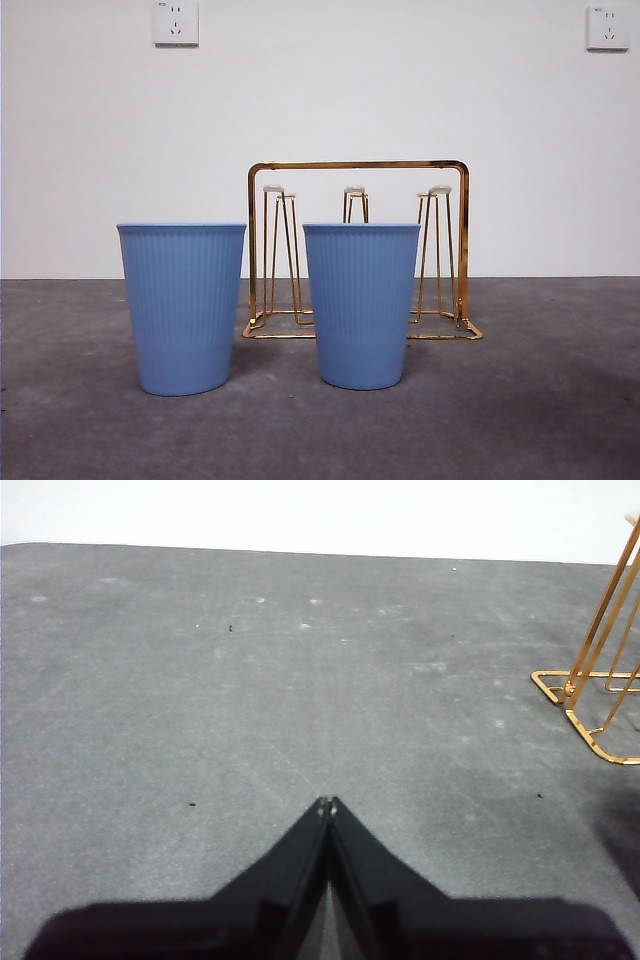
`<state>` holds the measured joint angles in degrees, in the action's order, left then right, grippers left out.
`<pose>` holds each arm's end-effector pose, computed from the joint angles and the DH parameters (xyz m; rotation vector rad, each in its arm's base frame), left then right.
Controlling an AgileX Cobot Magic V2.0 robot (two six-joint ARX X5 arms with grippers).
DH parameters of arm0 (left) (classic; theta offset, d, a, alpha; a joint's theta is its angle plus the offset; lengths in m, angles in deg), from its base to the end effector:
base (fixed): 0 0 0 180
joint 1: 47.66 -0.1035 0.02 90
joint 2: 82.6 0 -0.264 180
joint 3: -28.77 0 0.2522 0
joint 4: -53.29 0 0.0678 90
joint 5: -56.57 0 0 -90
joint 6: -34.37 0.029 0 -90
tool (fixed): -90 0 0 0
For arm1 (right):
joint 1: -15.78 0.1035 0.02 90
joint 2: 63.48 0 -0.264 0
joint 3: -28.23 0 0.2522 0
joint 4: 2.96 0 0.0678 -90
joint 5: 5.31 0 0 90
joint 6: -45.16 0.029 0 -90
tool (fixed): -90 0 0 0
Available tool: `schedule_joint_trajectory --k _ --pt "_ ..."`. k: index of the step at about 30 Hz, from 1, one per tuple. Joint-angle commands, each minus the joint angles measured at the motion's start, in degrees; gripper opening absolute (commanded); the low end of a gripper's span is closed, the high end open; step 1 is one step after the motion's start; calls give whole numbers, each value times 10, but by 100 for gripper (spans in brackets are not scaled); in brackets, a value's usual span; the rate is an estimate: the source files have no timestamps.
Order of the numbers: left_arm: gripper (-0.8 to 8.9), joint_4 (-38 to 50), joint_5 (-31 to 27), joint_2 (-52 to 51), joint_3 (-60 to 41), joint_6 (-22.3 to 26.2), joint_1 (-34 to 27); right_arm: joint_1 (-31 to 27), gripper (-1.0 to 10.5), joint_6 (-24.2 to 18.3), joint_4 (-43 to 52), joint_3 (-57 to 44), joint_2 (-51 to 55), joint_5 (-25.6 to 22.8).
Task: Pick up cup 1,put cup 1 in the cup rack,pick up cup 2,put cup 2 in the cup rack
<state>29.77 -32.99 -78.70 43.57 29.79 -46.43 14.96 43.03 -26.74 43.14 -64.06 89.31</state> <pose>0.0987 -0.0023 0.1480 -0.0781 0.2213 -0.0202 0.0958 0.0010 0.1527 -0.0292 0.1635 0.0692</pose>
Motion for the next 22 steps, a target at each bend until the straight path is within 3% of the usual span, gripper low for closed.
schedule_joint_trajectory --k 1,4,6,9,17,22 --pt "-3 4 0 0 -6 -4 -2 1 1 15 -2 -3 1 11" --pt "-3 4 17 0 -5 -16 -2 0 0 73 1 -3 1 14" --pt "-4 2 47 0 -2 -20 -2 0 -3 144 2 0 1 14" --pt "-5 -2 89 0 14 -49 -2 0 -8 209 9 13 1 23" --pt "-6 -71 153 15 126 -89 -2 1 -9 219 4 119 -20 77" --pt "-6 -132 203 49 214 -87 -2 1 -9 211 -72 222 -77 113"
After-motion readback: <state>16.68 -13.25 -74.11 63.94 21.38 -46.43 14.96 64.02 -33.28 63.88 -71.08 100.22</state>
